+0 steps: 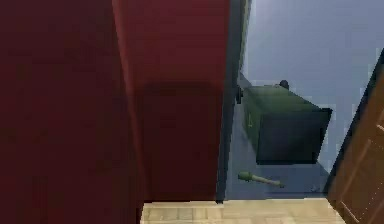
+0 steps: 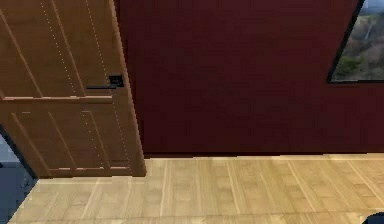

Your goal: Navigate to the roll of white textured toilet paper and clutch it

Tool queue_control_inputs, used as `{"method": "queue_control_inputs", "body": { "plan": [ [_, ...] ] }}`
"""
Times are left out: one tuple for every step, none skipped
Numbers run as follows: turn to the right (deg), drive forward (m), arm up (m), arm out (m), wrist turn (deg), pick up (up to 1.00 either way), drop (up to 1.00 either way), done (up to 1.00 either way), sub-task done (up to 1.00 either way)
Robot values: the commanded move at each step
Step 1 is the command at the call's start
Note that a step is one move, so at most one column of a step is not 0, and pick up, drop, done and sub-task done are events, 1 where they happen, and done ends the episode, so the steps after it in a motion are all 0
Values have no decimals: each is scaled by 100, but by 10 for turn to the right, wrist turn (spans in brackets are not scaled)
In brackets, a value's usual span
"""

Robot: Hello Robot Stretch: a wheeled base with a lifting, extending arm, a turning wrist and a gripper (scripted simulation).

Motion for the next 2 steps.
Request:
{"method": "queue_control_inputs", "body": {
  "plan": [
    [360,0,0,0,0,0,0,0,0],
    [0,100,0,0,0,0,0,0,0]
  ]
}}
